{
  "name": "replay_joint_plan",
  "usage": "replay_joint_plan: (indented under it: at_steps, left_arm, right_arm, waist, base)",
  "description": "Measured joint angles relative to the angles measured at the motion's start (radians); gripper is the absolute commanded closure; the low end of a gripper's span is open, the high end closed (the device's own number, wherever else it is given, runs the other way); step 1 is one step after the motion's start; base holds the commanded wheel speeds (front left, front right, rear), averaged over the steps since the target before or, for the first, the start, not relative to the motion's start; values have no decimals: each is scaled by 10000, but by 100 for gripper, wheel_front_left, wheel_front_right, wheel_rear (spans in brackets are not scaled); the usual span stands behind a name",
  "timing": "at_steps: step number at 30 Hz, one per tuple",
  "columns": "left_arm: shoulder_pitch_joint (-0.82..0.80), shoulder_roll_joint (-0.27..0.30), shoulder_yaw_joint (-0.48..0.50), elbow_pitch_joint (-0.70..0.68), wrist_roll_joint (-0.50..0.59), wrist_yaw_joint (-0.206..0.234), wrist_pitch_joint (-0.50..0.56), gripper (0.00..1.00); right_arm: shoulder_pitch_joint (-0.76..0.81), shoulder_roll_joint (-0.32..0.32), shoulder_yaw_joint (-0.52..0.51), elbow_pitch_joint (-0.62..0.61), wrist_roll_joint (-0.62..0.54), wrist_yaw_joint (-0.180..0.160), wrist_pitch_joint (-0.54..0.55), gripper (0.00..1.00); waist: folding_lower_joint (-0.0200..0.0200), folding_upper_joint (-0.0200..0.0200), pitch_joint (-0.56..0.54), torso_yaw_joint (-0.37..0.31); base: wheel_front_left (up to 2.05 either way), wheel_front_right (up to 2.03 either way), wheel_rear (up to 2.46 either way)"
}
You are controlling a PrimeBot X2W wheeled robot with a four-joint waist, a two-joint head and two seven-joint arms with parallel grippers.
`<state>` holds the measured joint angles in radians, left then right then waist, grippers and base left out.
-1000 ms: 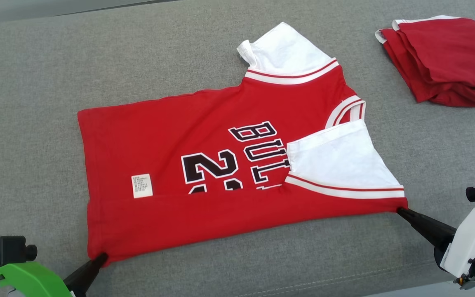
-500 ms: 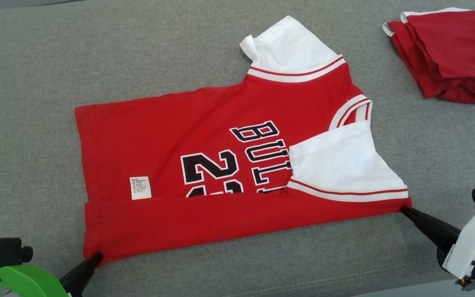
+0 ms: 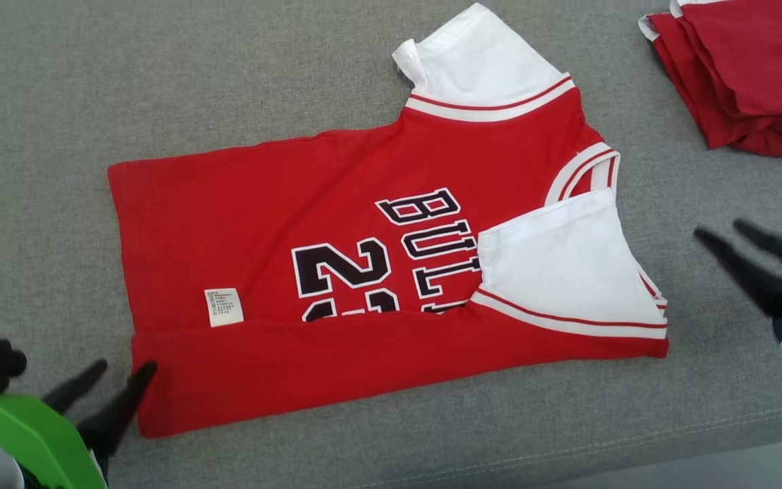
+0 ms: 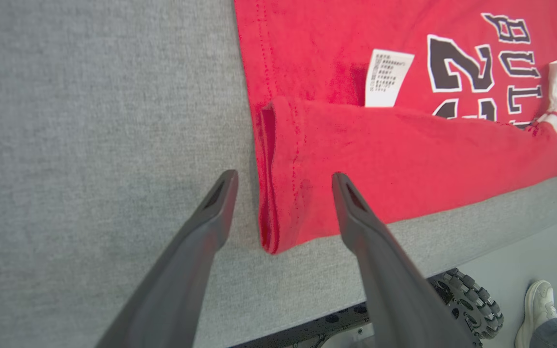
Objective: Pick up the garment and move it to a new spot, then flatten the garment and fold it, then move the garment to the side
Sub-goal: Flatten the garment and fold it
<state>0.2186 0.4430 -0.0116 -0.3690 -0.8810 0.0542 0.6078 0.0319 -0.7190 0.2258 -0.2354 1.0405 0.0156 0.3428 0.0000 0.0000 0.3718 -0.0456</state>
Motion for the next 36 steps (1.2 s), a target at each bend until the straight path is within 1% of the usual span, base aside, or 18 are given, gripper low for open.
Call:
replay_joint_plan:
  at_steps: [2, 4, 7, 10, 16, 21, 24, 27, 34, 36]
  left_arm:
    - [-654, 184, 46, -447, 161, -109, 2, 0]
    - [-1485, 458, 58, -811, 326, -159, 134, 0]
    - [-2584, 725, 19, -972, 293, -194, 497, 0]
    - [-3578, 876, -79, -851, 232, -199, 848, 0]
    - [-5174, 1187, -336, -267, 105, -247, 1542, 0]
    - [-5980, 1509, -422, 349, 142, -240, 1987, 0]
    - [-6288, 1496, -407, 894, 148, -176, 2011, 0]
    - [-6419, 1407, -556, 1367, 219, -188, 2008, 0]
    - [-7144, 1193, -587, 1789, 150, -245, 1960, 0]
    - [-7223, 1070, -612, 1939, 29, -245, 1973, 0]
  right_arm:
    - [-813, -190, -305, -286, -240, -2, -46, 0]
    - [-1644, -232, -408, -546, -410, -10, -77, 0]
    - [-2749, -209, -288, -635, -669, -15, 59, 0]
    - [-3905, -146, 104, -533, -1022, -63, 368, 0]
    - [-5881, 497, 961, -13, -1404, -86, 945, 0]
    - [-7225, 884, 1411, 322, -1829, -67, 1216, 0]
    - [-7845, 1221, 1783, 725, -2050, 109, 1248, 0]
    - [-8044, 1530, 2088, 1269, -2253, 253, 1246, 0]
    - [-8293, 1695, 2155, 2347, -2443, 284, 1162, 0]
    - [-8411, 1776, 2176, 2579, -2504, 359, 1145, 0]
  waist:
    - [0, 0, 141, -14]
    - [0, 0, 311, -20]
    - [0, 0, 614, -12]
    - [0, 0, 969, 10]
    - [0, 0, 1742, 65]
    - [1, 0, 2427, 100]
    - [1, 0, 2821, 93]
    - [2, 0, 3123, 52]
    - [1, 0, 3301, -85]
    - [1, 0, 3291, -88]
  base:
    - [0, 0, 0]
    - [0, 0, 0]
    - [0, 0, 0]
    - [0, 0, 0]
    - [0, 0, 0]
    - [0, 0, 0]
    - [0, 0, 0]
    - [0, 0, 0]
    - [0, 0, 0]
    - [0, 0, 0]
